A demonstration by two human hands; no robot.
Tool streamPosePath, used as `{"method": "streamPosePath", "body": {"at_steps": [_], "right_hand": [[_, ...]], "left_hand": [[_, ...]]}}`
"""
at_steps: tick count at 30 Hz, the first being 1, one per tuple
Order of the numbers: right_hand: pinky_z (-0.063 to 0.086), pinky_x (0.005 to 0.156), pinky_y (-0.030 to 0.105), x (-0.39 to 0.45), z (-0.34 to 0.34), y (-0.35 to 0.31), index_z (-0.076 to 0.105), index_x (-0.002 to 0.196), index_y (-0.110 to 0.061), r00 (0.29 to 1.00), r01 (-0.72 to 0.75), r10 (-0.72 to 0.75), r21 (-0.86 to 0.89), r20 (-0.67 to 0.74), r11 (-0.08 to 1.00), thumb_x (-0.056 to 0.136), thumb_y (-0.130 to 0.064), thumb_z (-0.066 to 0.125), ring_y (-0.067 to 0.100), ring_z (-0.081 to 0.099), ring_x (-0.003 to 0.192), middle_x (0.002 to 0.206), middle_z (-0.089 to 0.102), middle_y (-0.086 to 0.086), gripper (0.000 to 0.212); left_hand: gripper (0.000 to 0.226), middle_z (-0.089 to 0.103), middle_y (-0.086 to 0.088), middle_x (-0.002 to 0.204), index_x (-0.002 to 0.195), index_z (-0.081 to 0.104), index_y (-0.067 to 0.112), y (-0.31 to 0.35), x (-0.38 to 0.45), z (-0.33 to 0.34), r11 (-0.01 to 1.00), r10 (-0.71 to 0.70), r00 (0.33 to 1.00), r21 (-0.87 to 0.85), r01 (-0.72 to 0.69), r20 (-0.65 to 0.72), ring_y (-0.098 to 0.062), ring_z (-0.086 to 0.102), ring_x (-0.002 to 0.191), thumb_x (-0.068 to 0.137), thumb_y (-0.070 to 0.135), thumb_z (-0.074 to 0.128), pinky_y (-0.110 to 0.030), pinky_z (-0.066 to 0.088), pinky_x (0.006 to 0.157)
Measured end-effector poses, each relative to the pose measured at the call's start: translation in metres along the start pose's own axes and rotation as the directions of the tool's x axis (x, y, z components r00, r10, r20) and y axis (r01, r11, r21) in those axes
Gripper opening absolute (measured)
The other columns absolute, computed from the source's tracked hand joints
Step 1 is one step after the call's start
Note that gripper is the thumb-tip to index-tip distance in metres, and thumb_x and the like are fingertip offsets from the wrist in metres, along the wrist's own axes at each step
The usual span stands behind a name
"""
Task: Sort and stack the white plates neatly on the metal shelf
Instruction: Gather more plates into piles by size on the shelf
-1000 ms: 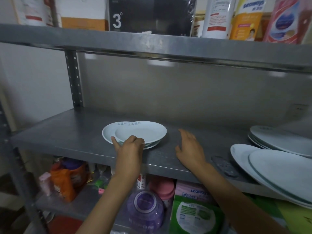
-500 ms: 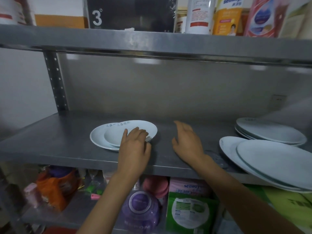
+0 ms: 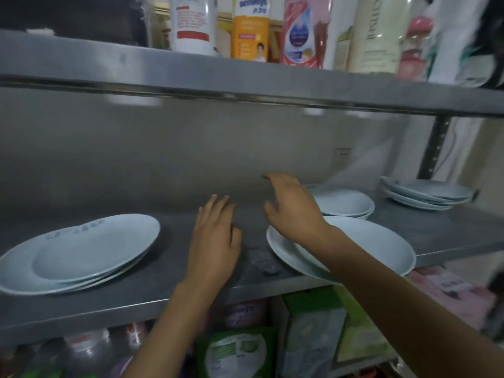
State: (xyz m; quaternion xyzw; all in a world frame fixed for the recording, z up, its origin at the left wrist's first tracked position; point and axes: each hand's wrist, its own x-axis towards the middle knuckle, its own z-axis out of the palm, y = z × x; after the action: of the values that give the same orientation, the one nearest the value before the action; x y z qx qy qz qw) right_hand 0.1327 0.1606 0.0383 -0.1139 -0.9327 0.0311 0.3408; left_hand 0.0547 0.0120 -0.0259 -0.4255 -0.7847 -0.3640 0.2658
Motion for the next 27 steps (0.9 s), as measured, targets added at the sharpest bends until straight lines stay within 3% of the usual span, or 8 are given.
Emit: {"method": "streamPosePath", "body": {"at_steps": [6, 9, 14, 17, 20, 22, 25, 27], "right_hand": [[0.043, 0.094, 0.035, 0.007, -0.026, 0.09, 0.044, 0.135, -0.016, 0.972, -0.211, 0.215, -0.047, 0.094, 0.976, 0.085, -0.019, 0.056, 0.028, 0.05, 0.121, 0.135, 0.053, 0.007, 0.051], [0.042, 0.089, 0.031, 0.008, -0.025, 0.137, 0.048, 0.131, -0.016, 0.932, -0.313, 0.321, -0.074, 0.17, 0.947, 0.087, -0.023, 0.057, 0.028, 0.053, 0.115, 0.128, 0.058, 0.009, 0.045], [0.037, 0.095, 0.026, 0.013, -0.01, 0.194, 0.052, 0.131, -0.019, 0.819, -0.4, 0.412, -0.118, 0.399, 0.909, 0.092, -0.03, 0.056, 0.024, 0.052, 0.118, 0.134, 0.054, 0.007, 0.041], [0.037, 0.101, 0.028, 0.018, -0.004, 0.214, 0.058, 0.127, -0.018, 0.792, -0.356, 0.395, -0.173, 0.465, 0.918, 0.092, -0.034, 0.057, 0.023, 0.051, 0.121, 0.136, 0.053, 0.005, 0.039], [0.038, 0.086, 0.024, 0.022, 0.001, 0.22, 0.07, 0.105, -0.015, 0.808, -0.319, 0.342, -0.132, 0.479, 0.939, 0.091, -0.037, 0.058, 0.024, 0.057, 0.108, 0.116, 0.064, 0.006, 0.029], [0.037, 0.074, 0.025, 0.025, 0.005, 0.221, 0.071, 0.085, -0.011, 0.796, -0.317, 0.341, -0.135, 0.5, 0.939, 0.09, -0.042, 0.057, 0.024, 0.057, 0.093, 0.096, 0.066, 0.006, 0.033], [0.034, 0.061, 0.027, 0.029, 0.008, 0.22, 0.052, 0.056, -0.013, 0.78, -0.357, 0.388, -0.161, 0.491, 0.92, 0.088, -0.05, 0.055, 0.024, 0.05, 0.073, 0.062, 0.05, -0.001, 0.048], [0.034, 0.065, 0.028, 0.033, 0.008, 0.218, 0.04, 0.054, -0.018, 0.771, -0.345, 0.409, -0.219, 0.489, 0.913, 0.086, -0.057, 0.053, 0.024, 0.046, 0.071, 0.059, 0.042, -0.003, 0.052]], "left_hand": [[0.043, 0.044, -0.014, 0.144, 0.13, 0.053, 0.003, 0.019, 0.039, 0.036, 0.993, 0.082, 0.996, -0.094, -0.079, 0.035, -0.028, 0.027, 0.141, 0.088, 0.003, 0.053, -0.051, 0.025, 0.113], [0.039, 0.046, -0.012, 0.143, 0.131, 0.053, 0.005, 0.021, 0.061, 0.047, 0.991, 0.071, 0.997, -0.117, -0.067, 0.025, -0.026, 0.029, 0.14, 0.093, 0.009, 0.051, -0.044, 0.024, 0.115], [0.037, 0.048, -0.01, 0.142, 0.132, 0.052, 0.008, 0.023, 0.088, 0.066, 0.983, 0.157, 0.986, -0.101, -0.15, 0.063, -0.023, 0.029, 0.14, 0.095, 0.016, 0.05, -0.031, 0.022, 0.112], [0.037, 0.044, -0.007, 0.145, 0.133, 0.052, 0.011, 0.019, 0.098, 0.075, 0.986, 0.15, 0.986, -0.088, -0.143, 0.078, -0.021, 0.026, 0.142, 0.097, 0.019, 0.048, -0.028, 0.018, 0.111], [0.036, 0.045, -0.008, 0.145, 0.131, 0.053, 0.011, 0.022, 0.106, 0.084, 0.984, 0.164, 0.982, -0.079, -0.157, 0.097, -0.023, 0.028, 0.141, 0.096, 0.019, 0.051, -0.027, 0.018, 0.111], [0.037, 0.046, -0.009, 0.144, 0.131, 0.054, 0.012, 0.026, 0.109, 0.089, 0.981, 0.184, 0.976, -0.077, -0.176, 0.114, -0.024, 0.029, 0.14, 0.095, 0.018, 0.053, -0.028, 0.019, 0.111], [0.036, 0.048, -0.01, 0.142, 0.128, 0.055, 0.012, 0.027, 0.11, 0.095, 0.98, 0.189, 0.974, -0.078, -0.18, 0.123, -0.025, 0.031, 0.139, 0.093, 0.018, 0.056, -0.03, 0.02, 0.111], [0.035, 0.049, -0.01, 0.14, 0.128, 0.056, 0.012, 0.026, 0.109, 0.097, 0.982, 0.178, 0.976, -0.082, -0.169, 0.124, -0.025, 0.032, 0.139, 0.093, 0.018, 0.056, -0.031, 0.021, 0.111]]}}
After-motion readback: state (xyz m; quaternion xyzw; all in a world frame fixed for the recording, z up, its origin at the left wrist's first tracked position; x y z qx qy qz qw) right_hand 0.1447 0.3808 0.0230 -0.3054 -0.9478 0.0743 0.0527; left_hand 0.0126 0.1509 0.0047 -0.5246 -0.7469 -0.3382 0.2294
